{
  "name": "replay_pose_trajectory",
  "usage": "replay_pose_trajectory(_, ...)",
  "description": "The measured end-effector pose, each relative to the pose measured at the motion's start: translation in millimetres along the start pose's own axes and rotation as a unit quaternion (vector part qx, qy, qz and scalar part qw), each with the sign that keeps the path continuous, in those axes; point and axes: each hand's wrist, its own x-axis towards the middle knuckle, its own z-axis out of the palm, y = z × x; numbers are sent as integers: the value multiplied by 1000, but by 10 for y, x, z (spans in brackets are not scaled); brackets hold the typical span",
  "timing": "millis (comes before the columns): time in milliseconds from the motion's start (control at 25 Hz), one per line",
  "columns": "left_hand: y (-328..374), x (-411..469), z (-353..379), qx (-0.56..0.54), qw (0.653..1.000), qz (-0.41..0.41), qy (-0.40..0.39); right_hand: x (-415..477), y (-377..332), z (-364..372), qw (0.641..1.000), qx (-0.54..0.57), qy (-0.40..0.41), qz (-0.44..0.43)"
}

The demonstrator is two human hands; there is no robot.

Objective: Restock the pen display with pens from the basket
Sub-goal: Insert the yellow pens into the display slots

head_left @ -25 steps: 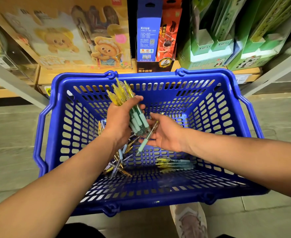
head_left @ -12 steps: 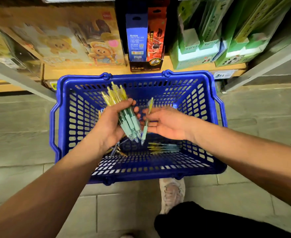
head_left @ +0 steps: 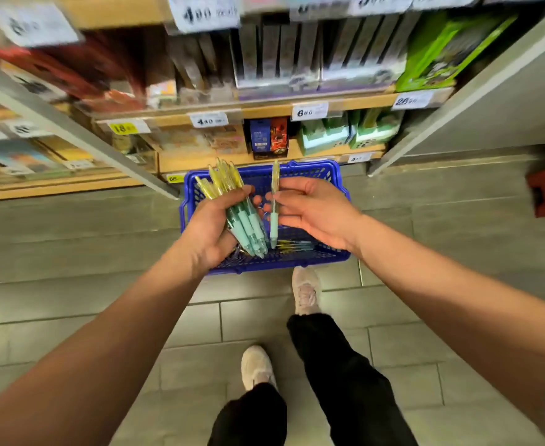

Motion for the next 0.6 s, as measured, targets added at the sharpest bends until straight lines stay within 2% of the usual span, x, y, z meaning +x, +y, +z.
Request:
replay_pose_trajectory(360,869,-2503,1038,29,999,29,-12,-2281,-1374,1138,999,-35,25,-28)
replay_pose_trajectory(600,1396,-3035,1692,54,996,68,-16,-2796,-2293,1294,981,-166,38,-88)
